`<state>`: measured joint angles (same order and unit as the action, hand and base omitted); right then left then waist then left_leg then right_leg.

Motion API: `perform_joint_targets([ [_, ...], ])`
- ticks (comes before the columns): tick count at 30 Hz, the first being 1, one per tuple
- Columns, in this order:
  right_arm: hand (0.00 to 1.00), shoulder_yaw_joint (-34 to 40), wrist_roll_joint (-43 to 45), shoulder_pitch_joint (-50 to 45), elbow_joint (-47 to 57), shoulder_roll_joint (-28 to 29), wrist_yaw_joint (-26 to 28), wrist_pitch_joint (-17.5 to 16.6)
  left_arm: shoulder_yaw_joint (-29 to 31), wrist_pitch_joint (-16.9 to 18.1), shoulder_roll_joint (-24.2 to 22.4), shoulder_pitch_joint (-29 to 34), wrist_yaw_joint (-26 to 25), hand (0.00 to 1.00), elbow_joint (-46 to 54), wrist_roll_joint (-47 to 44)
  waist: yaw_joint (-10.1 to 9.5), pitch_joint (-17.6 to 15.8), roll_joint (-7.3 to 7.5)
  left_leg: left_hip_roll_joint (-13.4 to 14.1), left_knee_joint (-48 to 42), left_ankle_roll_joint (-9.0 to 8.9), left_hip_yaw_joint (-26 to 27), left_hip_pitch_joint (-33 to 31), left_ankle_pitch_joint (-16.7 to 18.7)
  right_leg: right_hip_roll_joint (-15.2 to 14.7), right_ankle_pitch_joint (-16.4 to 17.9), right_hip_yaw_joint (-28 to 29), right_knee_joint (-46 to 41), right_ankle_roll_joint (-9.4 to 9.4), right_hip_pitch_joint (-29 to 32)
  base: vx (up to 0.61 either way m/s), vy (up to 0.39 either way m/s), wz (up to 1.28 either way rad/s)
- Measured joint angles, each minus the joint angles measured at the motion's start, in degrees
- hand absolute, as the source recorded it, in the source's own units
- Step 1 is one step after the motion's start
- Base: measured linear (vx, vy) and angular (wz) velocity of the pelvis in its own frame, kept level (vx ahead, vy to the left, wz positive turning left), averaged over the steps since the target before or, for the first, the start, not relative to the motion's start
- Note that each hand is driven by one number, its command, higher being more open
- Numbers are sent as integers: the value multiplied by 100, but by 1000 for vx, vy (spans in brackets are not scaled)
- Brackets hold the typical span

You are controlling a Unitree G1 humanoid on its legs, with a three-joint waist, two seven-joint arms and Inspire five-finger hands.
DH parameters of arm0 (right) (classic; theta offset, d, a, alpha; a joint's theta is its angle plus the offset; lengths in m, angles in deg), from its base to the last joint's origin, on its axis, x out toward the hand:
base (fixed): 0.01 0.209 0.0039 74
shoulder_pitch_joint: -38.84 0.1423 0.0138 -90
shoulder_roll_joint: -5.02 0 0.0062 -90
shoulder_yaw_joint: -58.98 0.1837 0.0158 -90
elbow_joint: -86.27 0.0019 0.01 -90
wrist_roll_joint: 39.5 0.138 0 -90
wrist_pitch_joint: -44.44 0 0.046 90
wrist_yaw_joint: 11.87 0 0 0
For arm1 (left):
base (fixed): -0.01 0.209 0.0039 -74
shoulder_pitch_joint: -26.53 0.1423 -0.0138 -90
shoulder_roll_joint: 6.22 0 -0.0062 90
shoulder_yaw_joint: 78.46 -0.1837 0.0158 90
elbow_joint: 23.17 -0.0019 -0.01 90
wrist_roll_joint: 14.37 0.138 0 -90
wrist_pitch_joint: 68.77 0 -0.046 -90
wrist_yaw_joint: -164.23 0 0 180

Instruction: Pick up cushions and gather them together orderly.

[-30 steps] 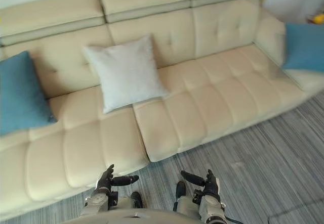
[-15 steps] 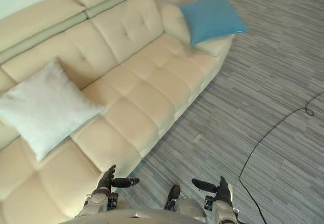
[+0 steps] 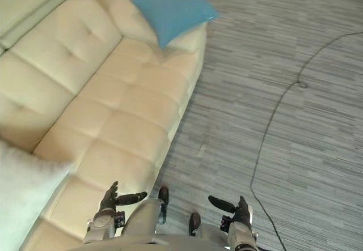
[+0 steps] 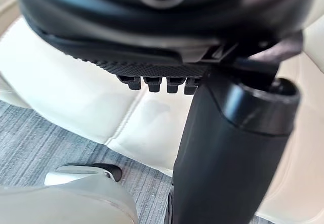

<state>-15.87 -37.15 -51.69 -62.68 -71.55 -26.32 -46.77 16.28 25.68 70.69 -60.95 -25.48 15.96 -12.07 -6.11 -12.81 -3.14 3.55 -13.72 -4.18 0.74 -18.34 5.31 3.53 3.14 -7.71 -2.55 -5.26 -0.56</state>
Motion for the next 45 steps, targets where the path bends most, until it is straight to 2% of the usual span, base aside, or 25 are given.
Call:
perform_joint_targets([
  [2, 100, -12, 0, -4, 88, 116, 2, 0, 180, -1, 18, 44, -14, 100, -2, -12, -33, 40, 36, 1, -9, 65, 4, 155, -266, 23, 147, 301, -52, 117, -44, 290, 67, -78],
  [5, 100, -21, -3, -91, 193, 281, 8, -2, 344, -54, 128, 178, -30, 100, -6, -59, -49, 192, 273, 4, -506, 310, 395, 264, 3, -155, 829, 669, -936, 412, 168, 364, 112, -87],
  [6, 100, -30, -5, -105, 196, 306, 15, -7, 343, -79, 183, 227, -34, 100, -26, -56, -98, 241, 347, -2, -553, 322, 624, 406, 168, -290, 1064, 621, -1537, 692, 369, 470, 129, -116],
  [7, 100, -64, -10, -87, 184, 288, 19, -10, 337, -105, 216, 284, -32, 100, -129, -57, -118, 250, 356, -3, -595, 439, 898, 736, 393, -524, 1261, 302, -2547, 1260, 651, 403, 97, -93],
  [9, 100, -48, -13, -68, 186, 256, 50, 11, 224, -134, 248, 312, -31, 100, -200, -57, -34, 274, 309, -9, -626, 492, 943, 1037, 624, -938, 1268, -545, -3648, 1467, 969, 398, 86, -37],
  [12, 100, -64, -16, -15, 161, 203, 57, 11, 9, -134, 286, 263, -48, 100, -232, -57, 77, 258, 204, 175, -415, 459, 867, 1663, 816, -1620, 1655, -2182, -4022, 757, 1165, 495, -46, 5],
  [13, 100, -67, -25, 32, 167, 202, 69, 0, 10, -134, 262, 241, -52, 100, -232, -57, 82, 253, 155, 323, -296, 452, 872, 1827, 812, -1585, 1649, -2393, -3635, 763, 1271, 654, -229, -11],
  [16, 100, -106, -26, 110, 158, 210, 73, -6, -10, -133, 245, 256, -55, 100, -263, -56, 95, 249, 170, 553, -31, 285, 982, 2214, 807, -1425, 984, -2456, -2220, 729, 1593, 405, -207, -8],
  [17, 100, -116, -25, 86, 98, 188, 78, -9, 2, -130, 322, 242, -31, 100, -368, -55, 166, 281, 258, 594, -19, 24, 961, 2396, 927, -1265, -38, -2264, -1770, 120, 1517, 469, -266, -25],
  [19, 100, -80, -29, 213, 31, 61, 70, -34, -47, -124, 263, 210, 9, 100, -443, -56, 115, 267, 127, 715, -37, 37, 907, 2415, 775, -1065, 237, -2042, -1938, 39, 1551, 463, -293, -40],
  [23, 100, -23, -26, 61, -93, -93, 63, -3, -108, -114, 172, 118, 28, 100, -446, -55, 203, 231, -27, 1034, -1622, -113, 449, 1937, 502, -856, 682, -2254, -1786, 79, 1008, 331, -238, 24],
  [24, 100, -47, -8, -47, -90, -42, 71, -4, -101, -82, 173, 73, 61, 100, -423, -63, 192, 130, -11, 1236, -3043, -131, 229, 1334, 338, -709, 779, -2360, -1580, 83, 593, 239, -173, 27],
  [27, 100, -13, -7, -11, -87, -22, 62, -7, -94, -64, 241, 12, 79, 100, -275, -61, 158, 25, 35, 1230, -3961, -46, 357, 512, 889, -572, 829, -2394, -1205, 91, 61, 226, -123, 10],
  [30, 100, 23, -3, 48, -76, -15, 39, -8, -99, 4, 235, -47, 72, 100, -86, -57, 45, -63, 154, 628, -2410, 52, 584, -79, 963, -580, 784, -2382, -729, 221, -337, 278, -24, -1],
  [31, 100, 50, -4, 77, -84, 7, 32, -7, -93, -3, 222, -84, 69, 100, -35, -58, -8, -85, 184, 327, -1144, 73, 612, -160, 663, -591, 832, -2359, -596, 312, -472, 225, 55, -9],
  [33, 100, 49, -4, 122, -90, 43, 32, -6, -61, -4, 234, -86, 72, 100, -29, -59, -42, -108, 195, 157, -112, 118, 624, -167, 64, -584, 945, -2284, -575, 467, -611, 256, 88, -18],
  [34, 100, 44, -4, 126, -93, 64, 30, -5, -29, -5, 238, -83, 71, 100, -36, -57, -82, -107, 201, 135, 16, 118, 626, -113, -197, -581, 983, -2214, -563, 518, -663, 388, 114, -58],
  [35, 100, 0, -9, 129, -109, 160, 32, -2, 57, -10, 258, -34, 53, 100, -79, -52, -195, -36, 318, 90, 99, 251, 641, 70, -777, -602, 1068, -1965, -466, 661, -799, 349, 78, -57],
  [36, 100, -21, -11, 138, -133, 198, 42, -4, 95, -12, 301, -28, 53, 100, -90, -54, -198, -30, 393, 64, -27, 358, 656, 49, -728, -637, 1088, -1917, -442, 703, -837, 456, 65, -56],
  [38, 100, -71, -17, 208, -174, 284, 60, 2, 128, -71, 465, -47, 65, 100, -261, -54, -205, -22, 623, 32, -863, 478, 824, -55, -39, -952, 1254, -1627, -1073, 985, -771, 559, 91, -28],
  [40, 100, -70, -21, 196, -177, 260, 69, 4, 125, -90, 465, -25, 64, 100, -331, -56, -194, -13, 608, 32, -1056, 528, 852, 66, 225, -1136, 1323, -1454, -1911, 1104, -548, 425, 121, -13],
  [41, 100, -71, -21, 188, -177, 246, 76, 4, 106, -112, 483, 10, 62, 100, -347, -55, -132, -18, 611, -40, -1099, 559, 836, 363, 515, -1528, 1123, -1350, -3552, 1402, -51, 374, 99, 6],
  [42, 100, -71, -21, 182, -179, 245, 82, 5, 89, -123, 497, 18, 62, 100, -347, -55, -107, -17, 614, -72, -1089, 589, 816, 465, 594, -1680, 1093, -1321, -4077, 1501, 121, 446, 76, 22],
  [43, 100, -70, -22, 170, -185, 242, 108, 9, 37, -132, 507, 30, 58, 100, -346, -56, -63, -20, 611, -117, -1069, 609, 762, 701, 714, -1852, 1155, -1268, -4757, 1396, 377, 430, 18, 29],
  [45, 100, -114, -26, 176, -170, 248, 160, 7, -11, -131, 491, 99, 53, 100, -334, -56, -20, -24, 546, -93, -790, 603, 639, 1314, 766, -1891, 1351, -1291, -4871, 1060, 773, 474, -54, 39],
])
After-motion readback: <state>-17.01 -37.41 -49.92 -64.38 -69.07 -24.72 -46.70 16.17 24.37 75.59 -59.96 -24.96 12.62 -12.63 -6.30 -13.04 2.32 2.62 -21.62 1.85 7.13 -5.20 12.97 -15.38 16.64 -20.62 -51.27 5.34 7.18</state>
